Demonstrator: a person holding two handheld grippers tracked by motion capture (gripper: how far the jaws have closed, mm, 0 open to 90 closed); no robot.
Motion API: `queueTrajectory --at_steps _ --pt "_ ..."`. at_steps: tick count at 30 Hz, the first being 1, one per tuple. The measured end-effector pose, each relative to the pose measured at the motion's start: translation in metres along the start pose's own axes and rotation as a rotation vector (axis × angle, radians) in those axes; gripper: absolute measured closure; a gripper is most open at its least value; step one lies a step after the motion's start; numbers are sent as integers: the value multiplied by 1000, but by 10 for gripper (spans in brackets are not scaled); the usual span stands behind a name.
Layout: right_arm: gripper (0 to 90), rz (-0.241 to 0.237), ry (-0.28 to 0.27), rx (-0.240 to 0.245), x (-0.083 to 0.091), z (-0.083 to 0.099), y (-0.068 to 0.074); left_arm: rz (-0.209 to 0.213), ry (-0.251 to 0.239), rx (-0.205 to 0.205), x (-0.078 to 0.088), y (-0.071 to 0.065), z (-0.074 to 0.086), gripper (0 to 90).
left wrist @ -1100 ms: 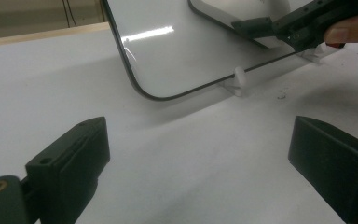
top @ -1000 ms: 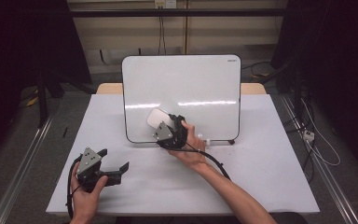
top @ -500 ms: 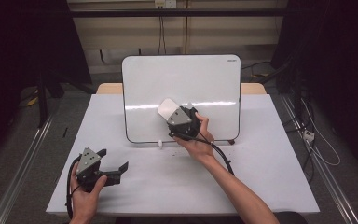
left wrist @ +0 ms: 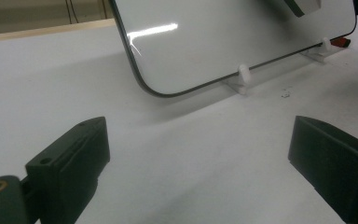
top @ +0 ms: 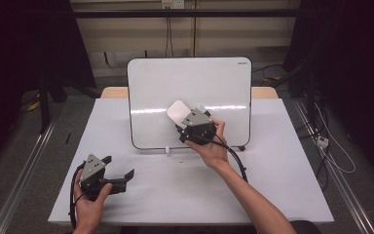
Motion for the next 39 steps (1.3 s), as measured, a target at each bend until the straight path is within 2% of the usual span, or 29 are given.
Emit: queueTrajectory --at_steps 3,10,16,19,39 --pt "317 2 -14 -2 4 -1 -1 -1 -7 15 0 0 -1 52" --pt "317 9 -10 -10 11 2 -7 -5 -6 0 1 0 -1 52" --pt "316 26 -7 -19 19 6 -17 -5 2 15 -1 2 1 52" --pt "316 32 -6 -34 22 9 -21 -4 1 10 1 2 1 52" --pt "317 81 12 -46 47 28 -36 -15 -6 2 1 1 -1 52"
Point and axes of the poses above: each handheld gripper's, and its own axes: x roughly backward along the jaws, z roughly out of its underside, y roughly to its left, the point moved 4 cm from there along -x, roughly forward along the jaws, and after that the axes turned 11 degrees about -z, right-handed, at the moved point
